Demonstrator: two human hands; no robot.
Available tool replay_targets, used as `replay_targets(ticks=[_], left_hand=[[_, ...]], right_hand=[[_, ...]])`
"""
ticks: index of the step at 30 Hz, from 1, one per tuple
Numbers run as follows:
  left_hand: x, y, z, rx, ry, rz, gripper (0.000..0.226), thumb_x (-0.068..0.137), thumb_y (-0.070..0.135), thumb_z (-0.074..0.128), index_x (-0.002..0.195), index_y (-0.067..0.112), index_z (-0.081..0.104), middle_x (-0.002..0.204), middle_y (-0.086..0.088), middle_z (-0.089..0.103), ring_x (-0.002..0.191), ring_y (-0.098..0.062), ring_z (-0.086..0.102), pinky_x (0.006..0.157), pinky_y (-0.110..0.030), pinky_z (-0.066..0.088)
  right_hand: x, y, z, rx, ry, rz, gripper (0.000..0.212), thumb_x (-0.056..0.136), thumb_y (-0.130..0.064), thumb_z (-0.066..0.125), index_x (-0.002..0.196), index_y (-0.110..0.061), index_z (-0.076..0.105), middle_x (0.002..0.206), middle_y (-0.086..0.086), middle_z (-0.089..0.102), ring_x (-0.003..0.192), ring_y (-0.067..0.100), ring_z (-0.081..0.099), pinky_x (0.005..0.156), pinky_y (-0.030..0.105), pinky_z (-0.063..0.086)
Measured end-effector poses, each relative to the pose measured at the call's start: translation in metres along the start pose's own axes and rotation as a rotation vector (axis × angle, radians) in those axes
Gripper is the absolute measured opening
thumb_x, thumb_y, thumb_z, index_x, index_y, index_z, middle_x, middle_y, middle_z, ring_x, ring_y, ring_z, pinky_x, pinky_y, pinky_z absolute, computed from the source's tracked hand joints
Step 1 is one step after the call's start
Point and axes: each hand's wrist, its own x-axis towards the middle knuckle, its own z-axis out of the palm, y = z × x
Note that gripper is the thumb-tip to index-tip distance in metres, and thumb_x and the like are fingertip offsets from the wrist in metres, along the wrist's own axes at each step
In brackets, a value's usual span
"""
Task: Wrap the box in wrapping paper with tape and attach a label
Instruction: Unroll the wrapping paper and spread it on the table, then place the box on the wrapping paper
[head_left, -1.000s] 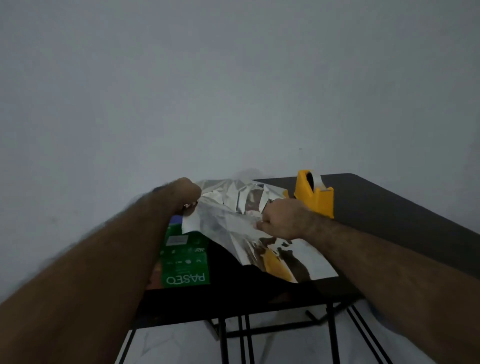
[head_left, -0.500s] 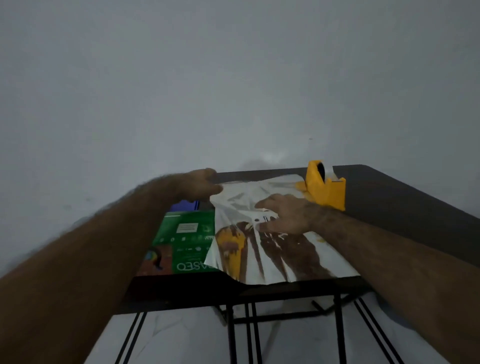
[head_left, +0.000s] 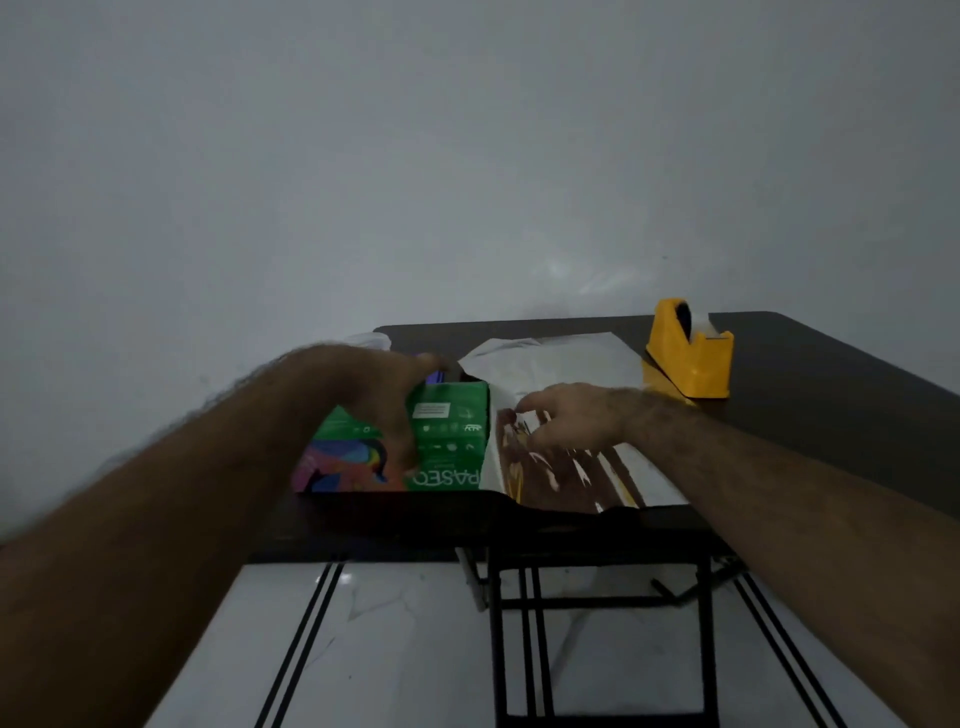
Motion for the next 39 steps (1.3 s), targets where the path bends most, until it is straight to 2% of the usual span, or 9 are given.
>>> replay_targets(ticks=[3, 7, 13, 17, 22, 25, 29, 35, 39], left_hand=[[-0.005, -0.003, -0.002, -0.004, 0.111, -0.001, 0.111, 0.047, 0.043, 0.101, 0.139, 0.029, 0.042, 0.114, 0.007, 0.062, 0.100, -0.015, 0.064, 0.093, -0.040, 0.058], [-0.017, -0.002, -0.018, -0.088, 0.275, 0.068, 0.094, 0.056, 0.048, 0.097, 0.133, 0.028, 0.049, 0.116, 0.005, 0.064, 0.098, -0.014, 0.064, 0.087, -0.037, 0.058], [-0.022, 0.021, -0.042, -0.060, 0.466, 0.144, 0.094, 0.059, 0.055, 0.092, 0.139, 0.023, 0.054, 0.115, 0.006, 0.065, 0.101, -0.017, 0.065, 0.093, -0.045, 0.057], [-0.013, 0.035, -0.055, 0.058, 0.565, 0.078, 0.109, 0.057, 0.071, 0.082, 0.149, 0.028, 0.044, 0.125, 0.006, 0.059, 0.113, -0.023, 0.059, 0.104, -0.051, 0.038], [0.011, 0.052, -0.058, -0.039, 0.578, 0.094, 0.125, 0.049, 0.073, 0.084, 0.154, 0.034, 0.027, 0.128, 0.010, 0.065, 0.116, -0.024, 0.061, 0.107, -0.053, 0.027], [0.031, 0.061, -0.051, -0.095, 0.562, 0.096, 0.111, 0.046, 0.075, 0.084, 0.138, 0.035, 0.035, 0.114, 0.012, 0.067, 0.105, -0.021, 0.064, 0.105, -0.050, 0.029], [0.055, 0.070, -0.047, -0.121, 0.514, 0.095, 0.105, 0.047, 0.075, 0.084, 0.133, 0.035, 0.038, 0.114, 0.011, 0.066, 0.102, -0.021, 0.063, 0.097, -0.048, 0.029], [0.094, 0.084, -0.042, -0.070, 0.488, 0.115, 0.103, 0.052, 0.068, 0.086, 0.137, 0.035, 0.039, 0.116, 0.012, 0.065, 0.106, -0.022, 0.062, 0.098, -0.050, 0.027], [0.121, 0.096, -0.040, -0.041, 0.455, 0.154, 0.104, 0.053, 0.068, 0.087, 0.139, 0.034, 0.041, 0.123, 0.009, 0.066, 0.110, -0.024, 0.062, 0.102, -0.053, 0.027]], right_hand=[[-0.004, -0.005, 0.006, -0.018, -0.022, 0.031, 0.086, 0.076, -0.070, 0.062, 0.155, -0.040, 0.043, 0.155, 0.008, 0.050, 0.130, 0.029, 0.055, 0.109, 0.046, 0.047], [-0.008, -0.003, 0.012, 0.023, 0.007, 0.051, 0.087, 0.077, -0.073, 0.063, 0.157, -0.045, 0.040, 0.161, 0.003, 0.045, 0.135, 0.028, 0.052, 0.111, 0.046, 0.046], [-0.013, -0.015, 0.021, 0.064, 0.093, -0.019, 0.090, 0.086, -0.077, 0.063, 0.161, -0.035, 0.038, 0.169, -0.001, 0.032, 0.150, 0.024, 0.038, 0.124, 0.043, 0.033], [-0.024, -0.032, 0.023, 0.021, 0.147, -0.046, 0.095, 0.071, -0.094, 0.047, 0.150, -0.043, 0.051, 0.151, 0.000, 0.052, 0.134, 0.027, 0.053, 0.114, 0.049, 0.044], [-0.033, -0.046, 0.028, -0.165, 0.154, 0.019, 0.096, 0.070, -0.102, 0.041, 0.148, -0.046, 0.051, 0.141, 0.002, 0.054, 0.134, 0.031, 0.049, 0.109, 0.051, 0.041], [-0.035, -0.041, 0.030, -0.132, 0.177, 0.030, 0.094, 0.066, -0.106, 0.032, 0.133, -0.045, 0.060, 0.130, 0.003, 0.056, 0.128, 0.032, 0.052, 0.106, 0.053, 0.043], [-0.049, -0.026, 0.030, -0.183, 0.275, -0.001, 0.118, 0.058, -0.105, 0.016, 0.152, -0.041, 0.048, 0.146, 0.005, 0.054, 0.132, 0.035, 0.052, 0.110, 0.055, 0.042], [-0.063, 0.013, 0.028, -0.237, 0.440, -0.172, 0.097, 0.071, -0.097, 0.026, 0.129, -0.034, 0.073, 0.122, -0.002, 0.074, 0.111, 0.024, 0.067, 0.091, 0.039, 0.055], [-0.070, 0.037, 0.021, -0.113, 0.528, -0.222, 0.080, 0.077, -0.085, 0.034, 0.110, -0.030, 0.081, 0.105, -0.004, 0.079, 0.098, 0.019, 0.071, 0.087, 0.040, 0.058]])
